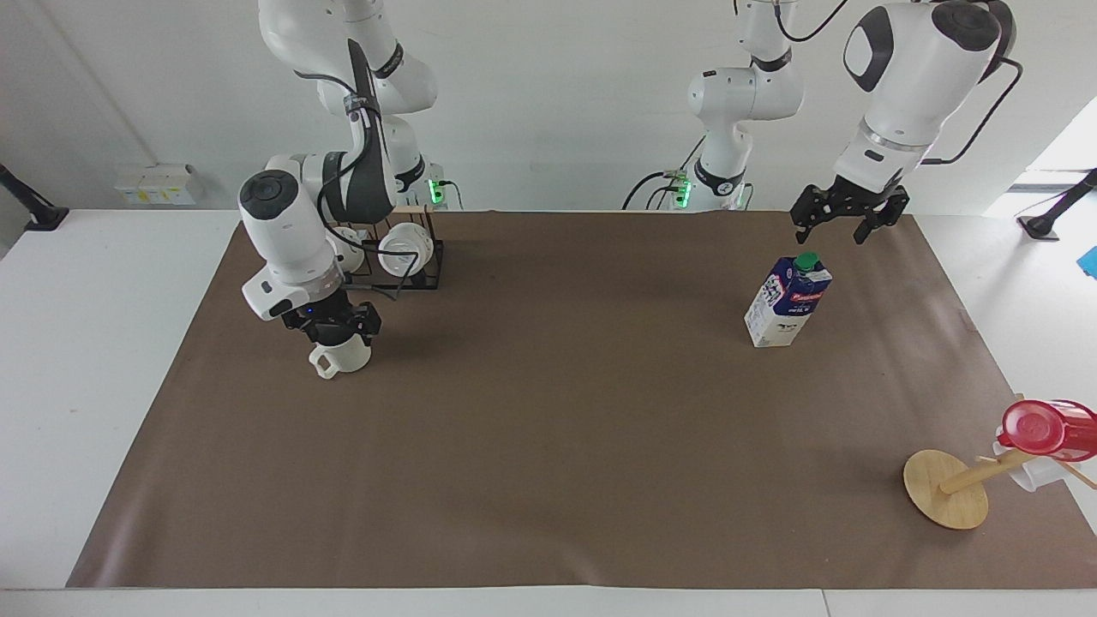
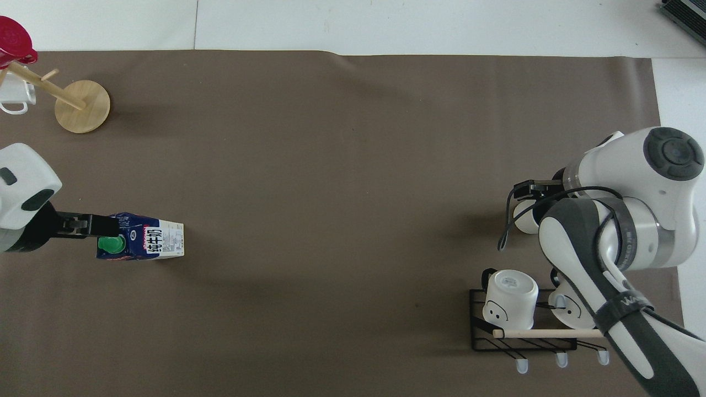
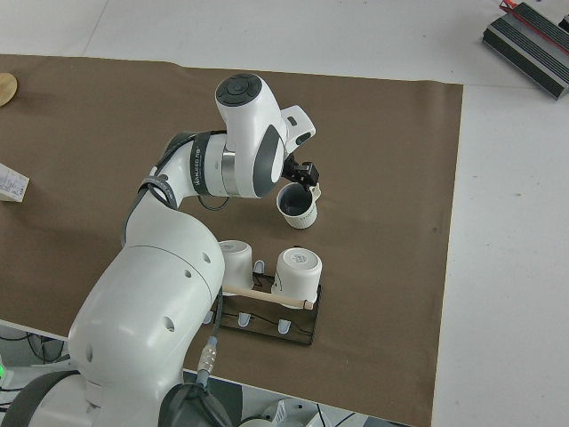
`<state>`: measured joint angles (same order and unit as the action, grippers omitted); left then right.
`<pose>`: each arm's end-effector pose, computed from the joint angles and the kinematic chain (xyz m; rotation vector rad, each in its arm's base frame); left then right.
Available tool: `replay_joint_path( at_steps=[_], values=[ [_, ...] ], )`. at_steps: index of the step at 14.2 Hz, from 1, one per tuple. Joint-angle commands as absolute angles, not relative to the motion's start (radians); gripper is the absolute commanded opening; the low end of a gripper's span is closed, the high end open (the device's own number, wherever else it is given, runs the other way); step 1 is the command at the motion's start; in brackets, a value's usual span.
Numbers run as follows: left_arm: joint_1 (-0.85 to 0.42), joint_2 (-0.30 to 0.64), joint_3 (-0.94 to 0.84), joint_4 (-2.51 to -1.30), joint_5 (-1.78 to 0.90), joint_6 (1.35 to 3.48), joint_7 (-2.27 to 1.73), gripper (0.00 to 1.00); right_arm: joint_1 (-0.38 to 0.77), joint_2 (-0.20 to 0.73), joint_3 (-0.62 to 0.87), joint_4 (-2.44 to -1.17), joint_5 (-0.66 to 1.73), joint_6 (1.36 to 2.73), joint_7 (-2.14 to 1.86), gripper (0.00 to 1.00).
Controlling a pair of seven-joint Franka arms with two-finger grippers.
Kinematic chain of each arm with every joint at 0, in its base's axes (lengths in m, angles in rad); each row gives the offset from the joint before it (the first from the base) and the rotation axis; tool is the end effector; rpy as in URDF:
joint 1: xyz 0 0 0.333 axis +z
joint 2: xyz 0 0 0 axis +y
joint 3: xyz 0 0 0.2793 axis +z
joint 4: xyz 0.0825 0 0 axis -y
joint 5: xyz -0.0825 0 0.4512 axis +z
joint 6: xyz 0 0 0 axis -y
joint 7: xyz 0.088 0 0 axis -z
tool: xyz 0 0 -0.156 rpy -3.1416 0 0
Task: Place cup and milk on table
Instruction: 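Grasp the white mug with the right gripper while the left gripper grasps the carton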
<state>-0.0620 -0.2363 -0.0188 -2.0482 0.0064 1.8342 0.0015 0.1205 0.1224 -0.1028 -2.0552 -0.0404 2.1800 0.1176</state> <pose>0.5623 -0.0449 0.4422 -3.1290 0.1306 -0.0355 0.6221 0.0074 0.2553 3.0939 -0.1177 0.0093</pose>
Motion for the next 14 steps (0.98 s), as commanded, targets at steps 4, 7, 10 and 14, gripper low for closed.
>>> replay_joint_path(
  at_steps=[4,7,10,14],
  values=[
    [-0.069,-0.279,-0.015,-2.216,-0.006,2.025,0.015,1.0,0.143,0.103,-0.098,-2.123,-0.038,2.229,0.144,1.0],
    [-0.069,-0.281,-0.015,-2.278,-0.006,2.097,0.015,1.0,0.147,0.135,-0.098,-2.128,-0.038,2.244,0.143,1.0],
    [-0.069,-0.279,-0.015,-2.333,-0.006,2.172,0.015,1.0,0.138,0.141,-0.098,-2.128,-0.038,2.264,0.133,1.0],
    [-0.069,-0.278,-0.015,-2.335,-0.006,2.178,0.015,1.0,0.133,0.144,-0.098,-2.132,-0.038,2.27,0.127,0.74]
  ],
)
